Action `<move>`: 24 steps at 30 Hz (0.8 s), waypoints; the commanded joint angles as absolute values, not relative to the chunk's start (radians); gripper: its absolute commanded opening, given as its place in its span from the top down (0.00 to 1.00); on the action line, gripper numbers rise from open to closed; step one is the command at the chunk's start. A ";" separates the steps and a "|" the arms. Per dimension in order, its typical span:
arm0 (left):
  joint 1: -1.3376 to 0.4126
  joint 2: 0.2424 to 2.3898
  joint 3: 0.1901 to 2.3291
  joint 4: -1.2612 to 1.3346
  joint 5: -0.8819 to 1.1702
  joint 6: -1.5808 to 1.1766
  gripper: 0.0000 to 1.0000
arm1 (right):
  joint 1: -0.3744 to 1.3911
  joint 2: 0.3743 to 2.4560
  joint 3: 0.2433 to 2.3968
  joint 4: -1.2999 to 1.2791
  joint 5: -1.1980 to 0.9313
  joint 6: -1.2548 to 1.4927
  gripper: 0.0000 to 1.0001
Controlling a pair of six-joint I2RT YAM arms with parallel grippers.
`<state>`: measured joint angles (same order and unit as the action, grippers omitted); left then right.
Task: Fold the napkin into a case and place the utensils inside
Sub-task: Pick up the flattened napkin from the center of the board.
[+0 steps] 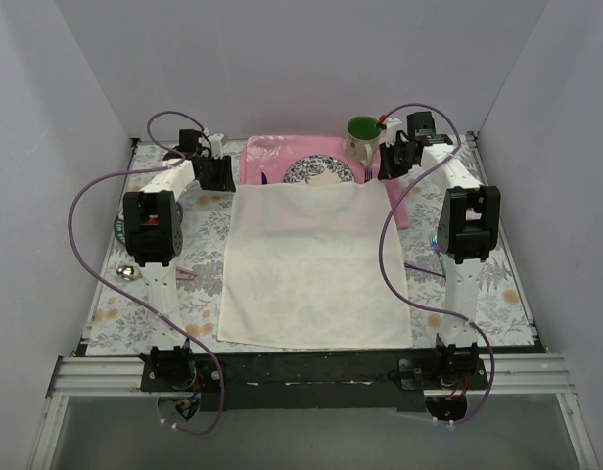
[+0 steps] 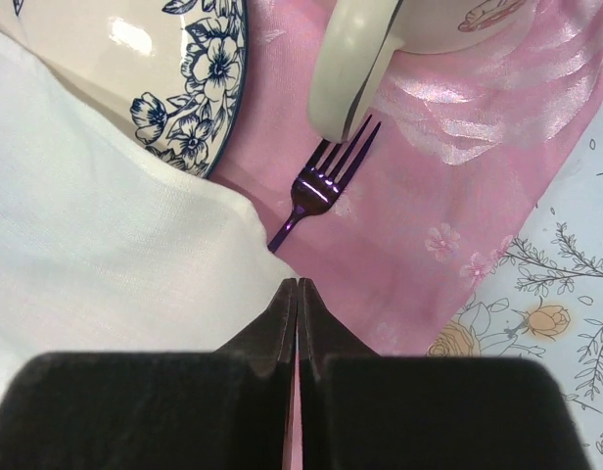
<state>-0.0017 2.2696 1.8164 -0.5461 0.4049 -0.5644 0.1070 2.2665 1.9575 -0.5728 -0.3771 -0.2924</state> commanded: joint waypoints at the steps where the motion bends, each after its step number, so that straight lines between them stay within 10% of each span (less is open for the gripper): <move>1: -0.049 2.287 1.882 -0.529 0.338 -0.512 0.58 | 0.112 2.223 1.954 -0.551 -0.413 -0.270 0.99; 24: -0.097 2.350 1.940 -0.525 0.146 -0.460 0.67 | 0.110 2.232 1.962 -0.554 -0.417 -0.262 0.99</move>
